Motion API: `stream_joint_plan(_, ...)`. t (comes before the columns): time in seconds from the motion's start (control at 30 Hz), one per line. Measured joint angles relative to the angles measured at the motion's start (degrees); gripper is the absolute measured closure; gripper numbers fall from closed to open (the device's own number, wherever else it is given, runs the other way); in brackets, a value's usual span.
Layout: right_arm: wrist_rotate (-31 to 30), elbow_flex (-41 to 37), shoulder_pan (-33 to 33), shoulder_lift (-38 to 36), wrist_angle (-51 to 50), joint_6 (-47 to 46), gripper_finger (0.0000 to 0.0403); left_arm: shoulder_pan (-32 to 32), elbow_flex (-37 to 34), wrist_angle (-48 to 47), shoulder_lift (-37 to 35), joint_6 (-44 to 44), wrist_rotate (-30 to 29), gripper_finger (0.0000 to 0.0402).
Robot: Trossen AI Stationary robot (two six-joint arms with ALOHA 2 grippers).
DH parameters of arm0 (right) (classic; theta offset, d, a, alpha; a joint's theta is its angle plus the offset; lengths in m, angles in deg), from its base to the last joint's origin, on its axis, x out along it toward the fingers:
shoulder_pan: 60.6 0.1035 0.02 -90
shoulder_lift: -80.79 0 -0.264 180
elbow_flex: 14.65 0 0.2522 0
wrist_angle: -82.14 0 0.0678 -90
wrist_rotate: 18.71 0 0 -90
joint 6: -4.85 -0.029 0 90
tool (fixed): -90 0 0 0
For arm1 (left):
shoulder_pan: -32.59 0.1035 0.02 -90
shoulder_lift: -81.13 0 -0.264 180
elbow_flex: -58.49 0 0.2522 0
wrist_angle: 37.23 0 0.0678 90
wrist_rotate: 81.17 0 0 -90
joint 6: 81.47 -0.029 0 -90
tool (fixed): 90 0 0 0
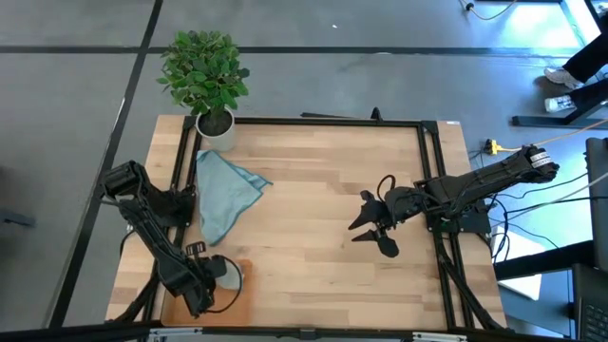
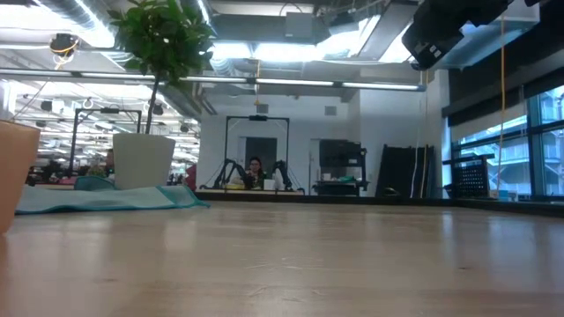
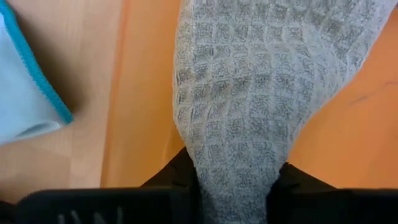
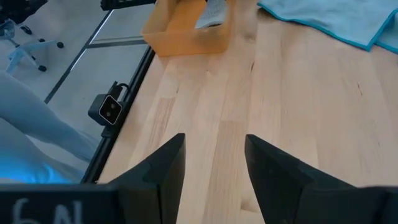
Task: Roll microfiber towels into tight, uniform cylinder then place into a basket
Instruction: Put the rolled gray microfiber towel into the orange bin
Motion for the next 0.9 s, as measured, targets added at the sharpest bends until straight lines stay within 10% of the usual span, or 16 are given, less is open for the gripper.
stream_joint_plan(0.9,0.00,-0.01,0.00,0.02,-0.02,0.33,0.0235,3.34,0.00,0.03,0.00,-4.14,6.39,0.0268)
